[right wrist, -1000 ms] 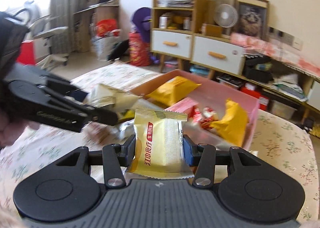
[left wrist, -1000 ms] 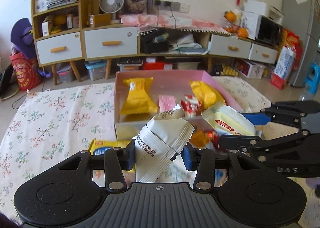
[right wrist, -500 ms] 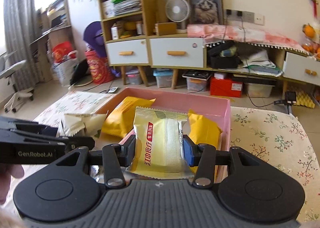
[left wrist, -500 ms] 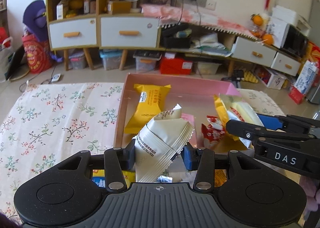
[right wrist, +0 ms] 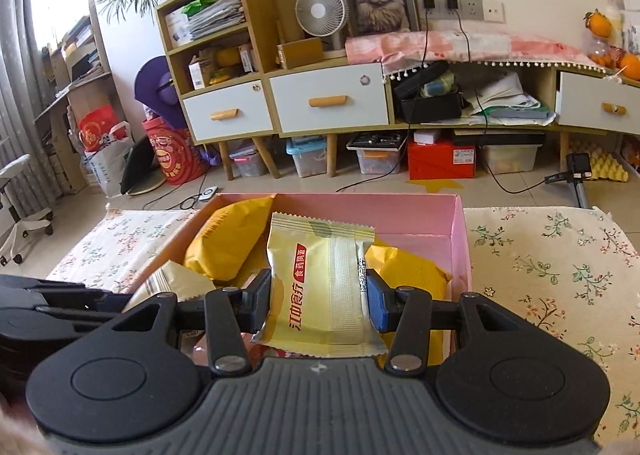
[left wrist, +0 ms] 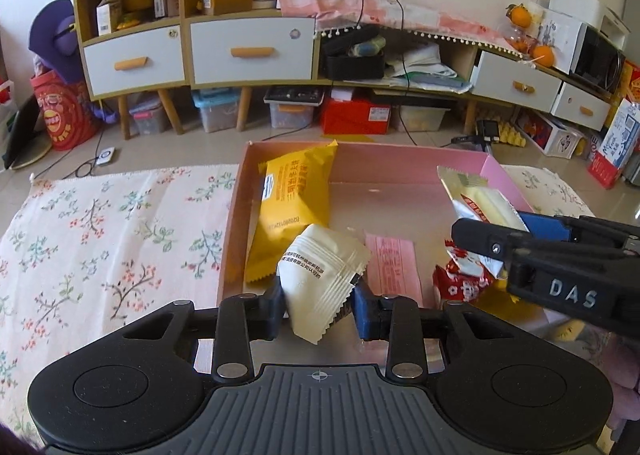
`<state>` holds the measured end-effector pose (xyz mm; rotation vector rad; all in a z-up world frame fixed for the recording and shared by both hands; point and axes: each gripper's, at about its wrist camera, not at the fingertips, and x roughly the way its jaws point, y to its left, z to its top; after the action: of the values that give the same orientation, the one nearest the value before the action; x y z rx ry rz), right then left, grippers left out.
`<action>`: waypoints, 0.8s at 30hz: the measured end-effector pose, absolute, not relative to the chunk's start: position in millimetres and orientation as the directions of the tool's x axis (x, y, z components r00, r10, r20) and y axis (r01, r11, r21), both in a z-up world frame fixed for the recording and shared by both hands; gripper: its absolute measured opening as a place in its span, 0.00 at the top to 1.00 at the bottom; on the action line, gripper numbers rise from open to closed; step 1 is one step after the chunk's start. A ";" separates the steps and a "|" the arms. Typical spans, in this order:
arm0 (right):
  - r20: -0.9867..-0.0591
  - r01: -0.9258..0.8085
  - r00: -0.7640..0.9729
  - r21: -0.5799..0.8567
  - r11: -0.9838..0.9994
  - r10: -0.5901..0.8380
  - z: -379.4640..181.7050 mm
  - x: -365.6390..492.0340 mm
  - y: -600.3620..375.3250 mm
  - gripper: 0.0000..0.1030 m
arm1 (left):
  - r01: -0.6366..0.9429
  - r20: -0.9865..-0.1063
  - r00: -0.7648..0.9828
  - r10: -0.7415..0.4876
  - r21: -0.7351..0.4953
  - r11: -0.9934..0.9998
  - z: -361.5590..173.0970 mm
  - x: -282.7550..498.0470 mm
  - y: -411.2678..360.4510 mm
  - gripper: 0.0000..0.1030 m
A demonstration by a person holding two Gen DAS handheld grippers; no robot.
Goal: Organize snacks
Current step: 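Open both grippers to drop the packs into the box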
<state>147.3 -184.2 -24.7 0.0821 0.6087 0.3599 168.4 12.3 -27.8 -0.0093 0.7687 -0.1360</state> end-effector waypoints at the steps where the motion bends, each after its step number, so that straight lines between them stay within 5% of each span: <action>1: -0.542 -0.308 0.765 0.165 0.937 0.347 -24.1 148.6 -183.1 0.57 | 0.118 -0.688 0.715 -0.124 -0.055 0.991 -27.9 170.0 11.5 0.69; 7: -0.529 -0.300 0.780 0.155 0.941 0.335 -22.3 149.7 -180.8 0.54 | 0.139 -0.653 0.746 -0.135 -0.046 0.989 -29.3 169.2 8.2 0.65; 10: -0.518 -0.303 0.783 0.167 0.938 0.345 -19.0 148.2 -182.8 0.40 | 0.151 -0.662 0.734 -0.148 -0.053 0.987 -29.9 168.7 8.1 0.44; 13: -0.513 -0.296 0.787 0.172 0.940 0.342 -14.6 147.8 -185.0 0.37 | 0.146 -0.654 0.744 -0.139 -0.044 0.988 -27.4 163.1 7.3 0.34; 24: -0.527 -0.285 0.787 0.153 0.946 0.322 -4.1 127.9 -192.4 0.21 | 0.171 -0.645 0.750 -0.150 -0.030 0.985 -3.7 135.5 7.7 0.16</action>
<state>127.9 -192.4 -4.1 0.0663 0.5793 0.3272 135.5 7.7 -3.7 0.0311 0.7016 -0.1753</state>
